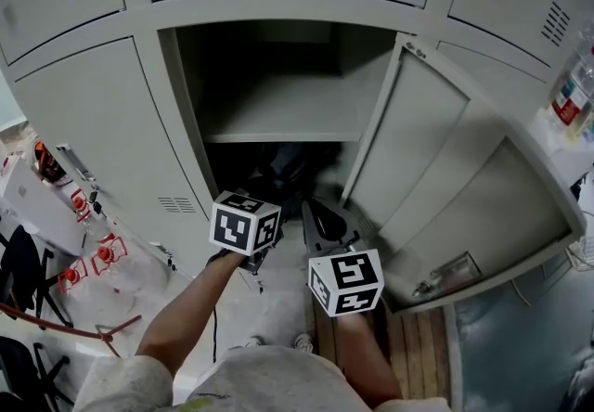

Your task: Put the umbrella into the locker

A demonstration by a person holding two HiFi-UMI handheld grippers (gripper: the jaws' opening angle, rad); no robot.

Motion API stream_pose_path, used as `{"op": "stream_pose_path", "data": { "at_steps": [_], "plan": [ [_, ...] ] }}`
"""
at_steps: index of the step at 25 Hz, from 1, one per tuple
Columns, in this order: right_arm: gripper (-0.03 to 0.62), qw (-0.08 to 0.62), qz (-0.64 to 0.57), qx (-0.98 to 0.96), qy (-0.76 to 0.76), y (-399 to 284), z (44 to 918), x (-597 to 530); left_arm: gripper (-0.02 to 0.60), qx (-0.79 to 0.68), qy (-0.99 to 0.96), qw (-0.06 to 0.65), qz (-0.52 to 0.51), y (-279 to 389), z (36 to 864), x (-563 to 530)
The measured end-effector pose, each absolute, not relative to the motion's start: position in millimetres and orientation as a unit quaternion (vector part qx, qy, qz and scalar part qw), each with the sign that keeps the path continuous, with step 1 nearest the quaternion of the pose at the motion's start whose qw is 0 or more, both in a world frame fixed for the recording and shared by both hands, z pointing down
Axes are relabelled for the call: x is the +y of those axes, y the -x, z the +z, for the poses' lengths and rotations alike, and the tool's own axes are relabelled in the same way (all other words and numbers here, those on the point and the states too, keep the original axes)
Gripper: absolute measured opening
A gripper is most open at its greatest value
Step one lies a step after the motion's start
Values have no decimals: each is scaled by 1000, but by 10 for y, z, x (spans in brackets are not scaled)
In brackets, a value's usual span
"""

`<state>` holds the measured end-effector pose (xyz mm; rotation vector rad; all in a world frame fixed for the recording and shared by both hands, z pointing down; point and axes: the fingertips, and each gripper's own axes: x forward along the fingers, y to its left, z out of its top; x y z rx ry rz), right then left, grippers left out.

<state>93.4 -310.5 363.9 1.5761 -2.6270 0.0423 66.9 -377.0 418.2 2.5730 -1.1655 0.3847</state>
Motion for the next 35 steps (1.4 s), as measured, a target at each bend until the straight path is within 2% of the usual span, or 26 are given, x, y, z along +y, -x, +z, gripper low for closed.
{"op": "stream_pose_path", "data": {
  "at_steps": [14, 35],
  "plan": [
    [3, 42, 19, -853, -520, -987, 3692, -3121, 255, -382, -898, 65, 209, -867, 4150, -4022],
    [3, 49, 19, -855, -517, -976, 3720, -3127, 255, -403, -876, -3, 264, -818, 4107, -4504]
  ]
}}
